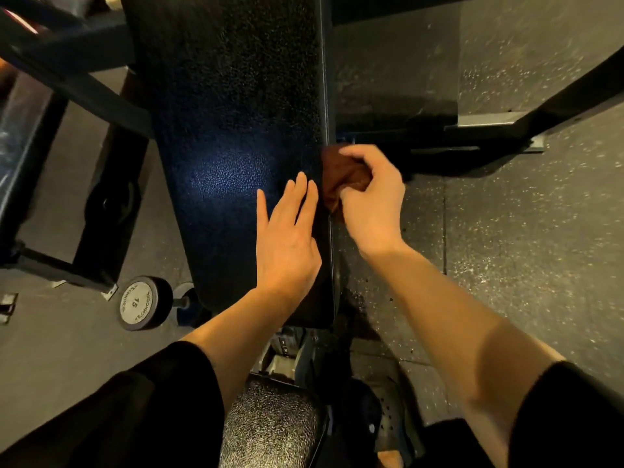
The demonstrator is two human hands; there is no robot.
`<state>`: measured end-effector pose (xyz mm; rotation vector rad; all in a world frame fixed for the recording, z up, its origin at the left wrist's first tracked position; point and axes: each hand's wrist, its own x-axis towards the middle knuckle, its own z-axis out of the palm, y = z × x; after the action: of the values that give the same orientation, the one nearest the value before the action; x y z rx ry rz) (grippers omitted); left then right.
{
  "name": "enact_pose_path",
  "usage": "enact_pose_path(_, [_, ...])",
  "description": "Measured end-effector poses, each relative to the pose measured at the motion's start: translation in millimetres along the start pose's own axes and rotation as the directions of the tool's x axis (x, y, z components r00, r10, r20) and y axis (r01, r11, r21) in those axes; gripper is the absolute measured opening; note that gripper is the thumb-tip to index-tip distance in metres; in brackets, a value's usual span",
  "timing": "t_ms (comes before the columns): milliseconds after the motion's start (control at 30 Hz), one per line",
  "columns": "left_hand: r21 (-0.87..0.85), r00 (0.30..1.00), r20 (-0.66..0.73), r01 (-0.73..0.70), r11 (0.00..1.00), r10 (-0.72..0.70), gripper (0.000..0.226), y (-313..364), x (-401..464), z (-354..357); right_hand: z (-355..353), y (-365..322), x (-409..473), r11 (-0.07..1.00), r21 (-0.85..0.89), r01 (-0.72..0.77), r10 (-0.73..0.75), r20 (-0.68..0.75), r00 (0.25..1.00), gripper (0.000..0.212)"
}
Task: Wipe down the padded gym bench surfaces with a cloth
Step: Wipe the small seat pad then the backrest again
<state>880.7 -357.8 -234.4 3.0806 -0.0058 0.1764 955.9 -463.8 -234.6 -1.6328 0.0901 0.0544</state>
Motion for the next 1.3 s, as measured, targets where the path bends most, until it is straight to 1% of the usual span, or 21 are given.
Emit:
enact_pose_path(100, [0.006, 1.000, 0.022, 0.005, 1.000, -0.005, 0.076, 0.4, 0.7, -2.8, 5.8, -3.8, 5.7, 0.996, 0.081, 0.038, -0.036, -0.027, 0.999, 0.053])
enact_pose_path(233, [0.000, 0.998, 0.055, 0.003, 1.000, -0.003, 0.080, -2.7, 2.6, -5.9, -1.3, 24.3, -27.6, 0.996, 0.015, -0.084, 0.084, 0.021, 0.996, 0.049])
enact_pose_path(300, [-0.007, 0.998, 0.058, 0.001, 1.000, 0.000, 0.081, -2.5, 2.2, -5.8, -6.1, 27.7, -21.9, 0.994, -0.029, -0.107, 0.109, 0.073, 0.991, 0.049])
enact_pose_path(333, [-0.010, 0.998, 0.060, 0.000, 1.000, 0.000, 0.082, -2.0, 1.5, -5.7, -5.6, 22.3, -9.9, 0.994, -0.014, -0.110, 0.110, 0.059, 0.992, 0.049])
enact_pose_path(367, [-0.012, 0.998, 0.062, 0.004, 1.000, -0.003, 0.082, -1.1, 0.7, -5.8, -3.4, 12.9, 3.7, 0.996, 0.002, -0.084, 0.084, 0.024, 0.996, 0.049])
enact_pose_path(433, [-0.012, 0.998, 0.063, 0.017, 1.000, -0.016, 0.080, 0.3, 0.1, -6.1, 2.8, -6.6, 23.2, 0.999, -0.019, 0.049, -0.050, -0.037, 0.998, 0.048])
enact_pose_path(467, [-0.013, 0.998, 0.067, 0.019, 1.000, -0.018, 0.080, 0.5, 0.3, -6.2, 5.5, -10.9, 24.2, 0.995, -0.017, 0.101, -0.102, -0.046, 0.994, 0.047])
enact_pose_path(500, [-0.021, 0.997, 0.074, 0.019, 1.000, -0.018, 0.079, 0.4, 0.4, -6.8, 7.0, -9.2, 18.7, 0.993, -0.018, 0.113, -0.113, -0.036, 0.993, 0.046])
enact_pose_path(533, [-0.030, 0.997, 0.079, 0.018, 0.999, -0.016, 0.080, 0.2, 1.0, -7.5, 5.3, -3.8, 7.8, 0.995, -0.017, 0.101, -0.101, -0.010, 0.995, 0.045])
enact_pose_path(633, [-0.034, 0.995, 0.099, 0.023, 0.999, -0.019, 0.083, -0.3, 2.6, -8.4, -11.2, 13.4, -27.7, 0.998, -0.062, -0.028, 0.034, 0.104, 0.994, 0.043])
enact_pose_path(667, [-0.031, 0.995, 0.103, 0.022, 0.999, -0.019, 0.084, -0.2, 2.4, -8.3, -14.2, 15.5, -28.2, 0.995, -0.079, -0.055, 0.064, 0.120, 0.991, 0.043])
enact_pose_path(700, [-0.030, 0.995, 0.100, 0.021, 0.999, -0.018, 0.084, 0.0, 1.7, -7.8, -14.5, 13.2, -20.4, 0.993, -0.104, -0.050, 0.060, 0.098, 0.993, 0.042])
enact_pose_path(800, [-0.029, 0.996, 0.081, 0.025, 0.999, -0.022, 0.082, 1.5, -0.2, -6.2, -4.2, -7.9, 17.0, 0.985, -0.143, 0.094, -0.096, -0.005, 0.995, 0.044])
enact_pose_path(867, [-0.035, 0.997, 0.077, 0.031, 0.999, -0.028, 0.081, 2.1, 0.2, -5.9, 5.8, -11.4, 22.9, 0.964, -0.190, 0.186, -0.182, 0.040, 0.983, 0.050])
enact_pose_path(900, [-0.038, 0.996, 0.081, 0.034, 0.999, -0.031, 0.082, 2.0, 0.2, -6.3, 8.0, -3.8, 17.2, 0.955, -0.219, 0.202, -0.187, 0.086, 0.979, 0.053])
enact_pose_path(967, [-0.042, 0.995, 0.091, 0.034, 0.999, -0.030, 0.084, 1.8, 0.7, -7.0, -1.3, 16.8, -3.4, 0.946, -0.276, 0.170, -0.121, 0.184, 0.975, 0.050])
enact_pose_path(1033, [-0.047, 0.995, 0.095, 0.033, 0.998, -0.029, 0.085, 1.7, -0.1, -6.3, -16.3, 32.5, -21.4, 0.948, -0.307, 0.086, -0.025, 0.197, 0.980, 0.043])
enact_pose_path(1100, [-0.054, 0.996, 0.085, 0.025, 0.998, -0.021, 0.086, 0.1, 0.9, -3.6, -18.7, 32.0, -32.0, 0.963, -0.257, 0.078, -0.052, 0.108, 0.993, 0.046])
enact_pose_path(1167, [-0.048, 0.996, 0.083, 0.026, 0.999, -0.022, 0.086, -1.7, 1.3, -0.4, -6.9, 17.9, -34.8, 0.987, -0.128, 0.100, -0.090, 0.083, 0.993, 0.051])
enact_pose_path(1233, [-0.049, 0.996, 0.084, 0.032, 0.998, -0.028, 0.085, -1.9, 0.1, 1.9, 7.3, 7.4, -25.1, 0.997, -0.035, 0.067, -0.063, 0.109, 0.992, 0.046])
enact_pose_path(1300, [-0.072, 0.997, 0.070, 0.039, 0.997, -0.034, 0.085, -0.6, -1.8, 3.4, 12.4, 6.7, 3.5, 1.000, -0.004, 0.003, -0.003, 0.048, 0.999, 0.040])
